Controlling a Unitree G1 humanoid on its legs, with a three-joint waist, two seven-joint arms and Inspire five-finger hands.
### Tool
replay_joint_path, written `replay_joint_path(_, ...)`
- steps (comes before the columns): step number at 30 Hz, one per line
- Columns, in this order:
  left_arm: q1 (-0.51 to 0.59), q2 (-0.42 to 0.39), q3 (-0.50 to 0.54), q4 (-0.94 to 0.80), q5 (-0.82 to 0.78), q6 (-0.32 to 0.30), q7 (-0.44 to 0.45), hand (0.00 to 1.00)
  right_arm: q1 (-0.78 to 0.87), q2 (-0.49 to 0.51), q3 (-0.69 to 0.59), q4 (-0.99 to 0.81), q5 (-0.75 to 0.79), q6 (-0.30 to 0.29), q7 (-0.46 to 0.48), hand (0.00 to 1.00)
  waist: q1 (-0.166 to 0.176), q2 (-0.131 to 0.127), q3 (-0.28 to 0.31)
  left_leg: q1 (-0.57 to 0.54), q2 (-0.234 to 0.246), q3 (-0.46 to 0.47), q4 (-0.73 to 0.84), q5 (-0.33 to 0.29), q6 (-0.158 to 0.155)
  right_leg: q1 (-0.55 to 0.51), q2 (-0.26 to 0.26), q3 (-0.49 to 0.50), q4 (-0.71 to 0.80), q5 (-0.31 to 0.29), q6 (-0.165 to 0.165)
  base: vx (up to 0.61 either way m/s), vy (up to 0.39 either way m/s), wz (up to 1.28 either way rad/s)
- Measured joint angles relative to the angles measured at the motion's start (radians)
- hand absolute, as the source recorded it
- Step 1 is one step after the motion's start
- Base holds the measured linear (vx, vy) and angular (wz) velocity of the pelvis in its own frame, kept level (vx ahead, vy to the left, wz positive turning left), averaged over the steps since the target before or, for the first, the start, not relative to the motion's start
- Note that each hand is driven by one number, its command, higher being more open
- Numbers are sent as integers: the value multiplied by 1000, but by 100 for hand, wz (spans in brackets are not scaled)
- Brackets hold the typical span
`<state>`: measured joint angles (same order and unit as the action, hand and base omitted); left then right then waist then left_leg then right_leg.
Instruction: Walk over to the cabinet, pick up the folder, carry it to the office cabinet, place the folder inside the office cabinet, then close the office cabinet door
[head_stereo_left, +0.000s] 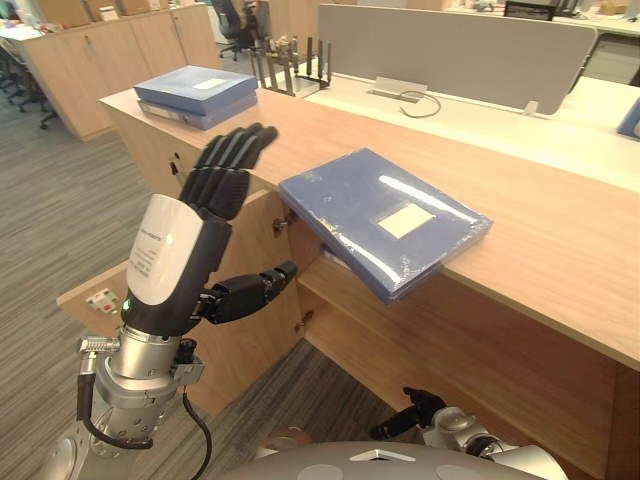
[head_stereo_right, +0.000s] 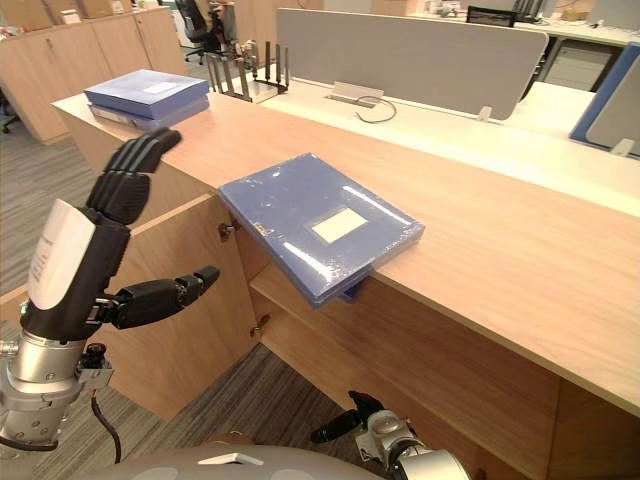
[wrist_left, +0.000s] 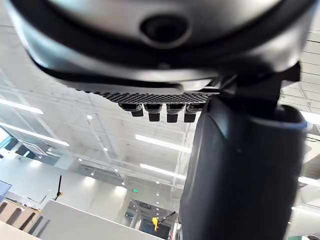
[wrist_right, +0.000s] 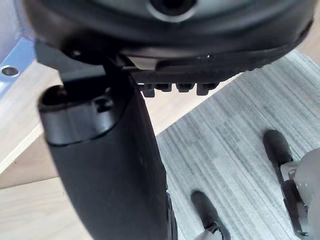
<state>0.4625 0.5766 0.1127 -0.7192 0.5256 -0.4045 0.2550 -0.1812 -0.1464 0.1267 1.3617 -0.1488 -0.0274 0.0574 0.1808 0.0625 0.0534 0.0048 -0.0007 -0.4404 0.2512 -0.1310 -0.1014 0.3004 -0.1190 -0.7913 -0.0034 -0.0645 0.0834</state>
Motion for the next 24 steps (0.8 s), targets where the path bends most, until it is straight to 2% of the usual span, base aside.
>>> replay_joint_path(9, 8, 52, 2, 0, 0, -10, -19, 100, 0, -1, -2, -2, 0, 0, 1, 100, 17, -19, -4, 2, 3, 15, -11, -3, 4, 0, 0, 6, -6, 6, 0, 0, 5, -2)
replay_joint_path(12, 21, 52, 3, 0, 7, -9, -18, 100, 0, -1, -11, -2, 0, 0, 0, 100, 34, -26, -6, 2, 0, 22, -12, -4, 5, -2, 1, 12, -6, 8, 0, -1, 14, -5)
replay_joint_path(17, 50, 32, 9, 1, 46, -9, -17, 100, -7, 5, -19, -2, 1, 0, 0, 100, 36, -37, -2, 1, -3, 22, -13, -4, 5, -2, -1, 12, -6, 9, 1, 0, 0, 0)
replay_joint_path(22, 56, -24, 10, 5, 76, -5, -10, 100, -14, 21, -18, -2, 1, 0, -1, 100, 37, -46, 0, 0, -3, 26, -22, -3, 6, -5, -1, 14, -14, 11, 2, 3, -1, -2)
replay_joint_path(24, 56, -29, 4, 12, 85, -4, 3, 100, -14, 33, -18, -2, 1, 0, -2, 100, 39, -49, -3, 1, 8, 39, -34, -3, 6, -13, 1, 27, -18, 12, 2, 22, -15, -19)
